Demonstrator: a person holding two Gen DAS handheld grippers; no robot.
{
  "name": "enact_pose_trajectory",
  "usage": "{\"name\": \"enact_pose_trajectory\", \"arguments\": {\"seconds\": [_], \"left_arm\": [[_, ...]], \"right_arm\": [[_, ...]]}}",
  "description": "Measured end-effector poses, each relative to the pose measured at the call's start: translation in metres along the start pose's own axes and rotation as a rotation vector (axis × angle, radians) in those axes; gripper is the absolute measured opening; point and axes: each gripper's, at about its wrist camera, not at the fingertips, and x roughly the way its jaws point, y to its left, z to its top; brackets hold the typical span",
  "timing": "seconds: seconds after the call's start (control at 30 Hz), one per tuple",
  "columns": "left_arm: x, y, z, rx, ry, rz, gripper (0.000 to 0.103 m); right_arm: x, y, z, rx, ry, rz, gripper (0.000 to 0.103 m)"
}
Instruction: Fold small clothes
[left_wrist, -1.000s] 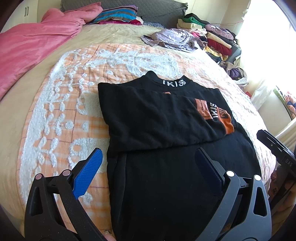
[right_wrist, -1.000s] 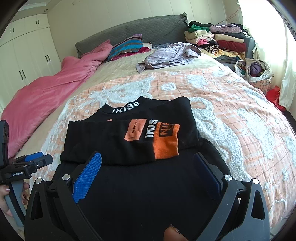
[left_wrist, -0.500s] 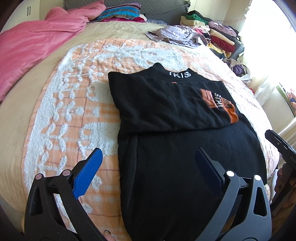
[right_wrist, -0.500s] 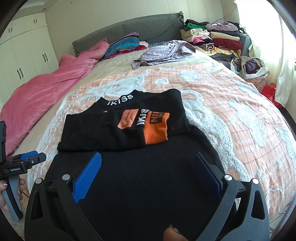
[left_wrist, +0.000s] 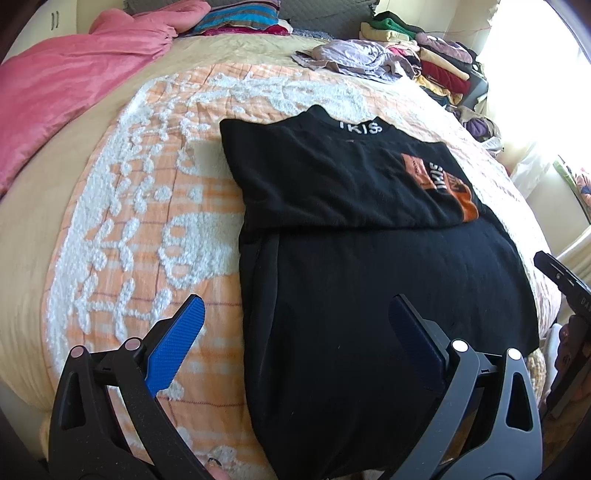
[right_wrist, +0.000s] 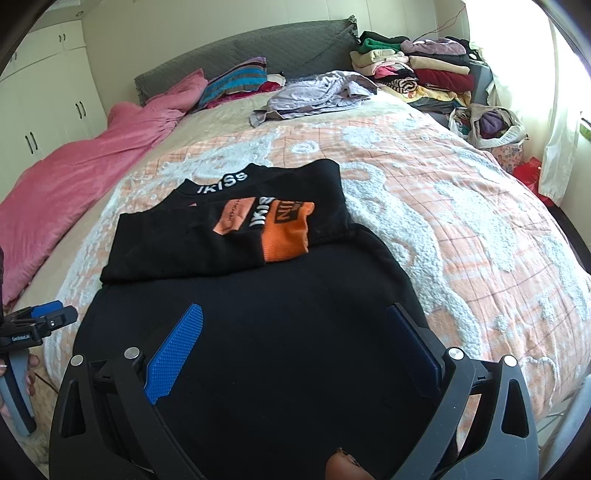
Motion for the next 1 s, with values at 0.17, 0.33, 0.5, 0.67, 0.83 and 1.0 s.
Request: {"name": "enact_pose_trajectory", "arguments": {"seconds": [0.17, 0.33, 0.5, 0.67, 0.83, 1.0], "left_arm": [[-0.003, 0.008, -0.011, -0.029, 0.006, -0.002, 0.093], [-0.003, 0.015, -0.025, -0.036, 0.027, 0.008, 0.093], [-0.003, 0.025, -0.037, -0.053, 0.044, 0.011, 0.093], [-0.003, 0.033, -0.049, -0.071, 0.065, 0.019, 0.093], [-0.005, 0.037, -0.057, -0.074, 0.071, 0.021, 0.093], [-0.007, 0.037, -0.066, -0.081, 0.087, -0.012, 0.084]], "right_arm": [[-0.001, -0.006, -0.008, -0.006, 0.014, -0.022, 0.098], [-0.003, -0.014, -0.016, 0.003, 0.023, -0.034, 0.098], [-0.006, -0.02, -0.021, 0.012, 0.029, -0.046, 0.098], [-0.008, -0.025, -0.026, 0.014, 0.037, -0.052, 0.098], [-0.008, -0.029, -0.03, 0.015, 0.046, -0.062, 0.098], [-0.009, -0.034, -0.036, 0.014, 0.057, -0.076, 0.098]]}}
